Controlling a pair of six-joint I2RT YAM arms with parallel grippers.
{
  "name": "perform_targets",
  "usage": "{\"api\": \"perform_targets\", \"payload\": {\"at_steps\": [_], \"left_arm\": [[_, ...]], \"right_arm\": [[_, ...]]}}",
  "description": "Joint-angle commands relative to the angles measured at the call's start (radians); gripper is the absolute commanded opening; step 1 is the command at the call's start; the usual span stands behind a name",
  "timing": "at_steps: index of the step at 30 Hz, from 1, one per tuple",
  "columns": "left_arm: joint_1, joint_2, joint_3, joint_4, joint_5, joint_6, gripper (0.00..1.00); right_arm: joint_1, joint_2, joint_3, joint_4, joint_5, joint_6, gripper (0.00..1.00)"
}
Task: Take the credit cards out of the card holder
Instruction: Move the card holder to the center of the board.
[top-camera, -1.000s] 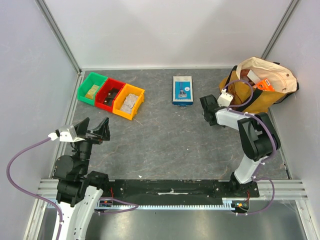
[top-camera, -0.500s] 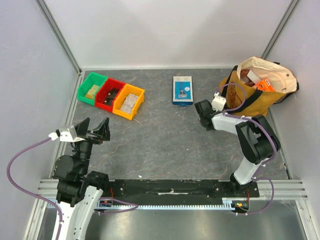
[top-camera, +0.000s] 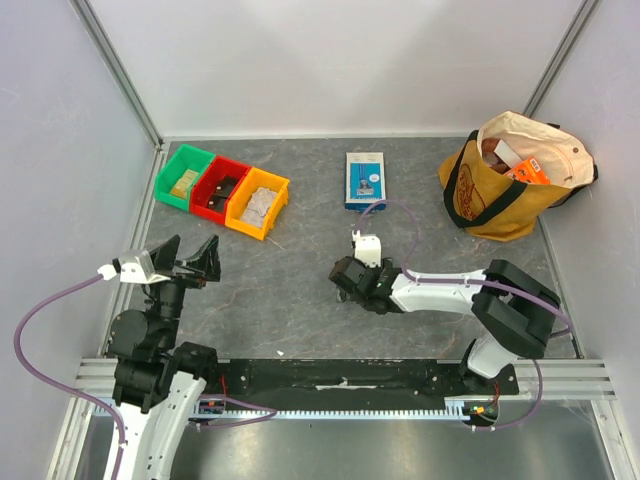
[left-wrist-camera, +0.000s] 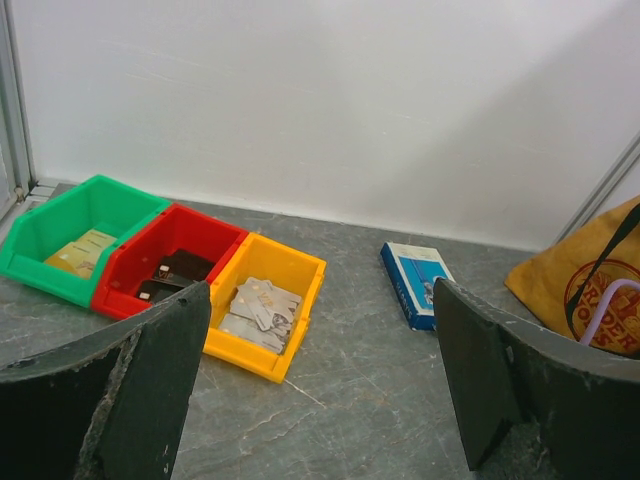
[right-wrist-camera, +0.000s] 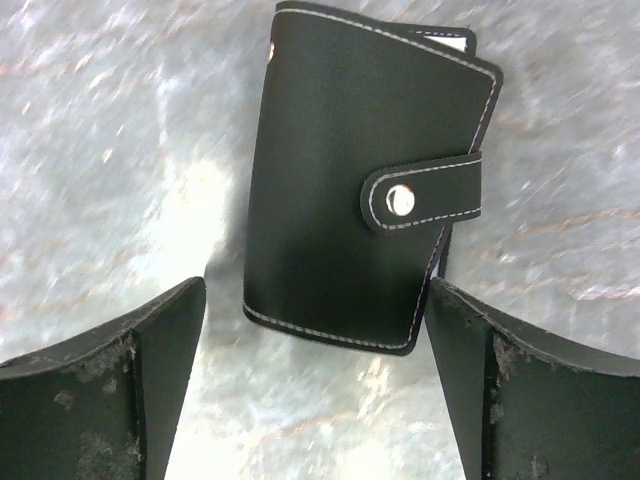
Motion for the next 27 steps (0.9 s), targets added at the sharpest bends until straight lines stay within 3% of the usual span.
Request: {"api": "perform_targets", "payload": {"at_steps": [1,9,19,27], "left_arm": [[0.001,0.021,0.0,0.019,0.01,0.0,0.97],[-0.002,0.1,-0.004,0.054,0.104,0.003,0.98],[0.0,0.419,0.088,-0.027,0.383,-0.038,0.98],[-0.029,0.74,0.096,-0.061,0.565,-0.227,0.98]], "right_arm": [[0.047,-0.084,0.012,-0.074,-0.103,0.035,0.98],[0.02,-0.214,0.147,-0.17,-0.147,-0.115,0.98],[-0.166,-0.262,0.149,-0.19,-0.295,-0.255,0.98],[-0.215,-0.159,0.158,-0.186,-0.321,-0.302,0.75]]}}
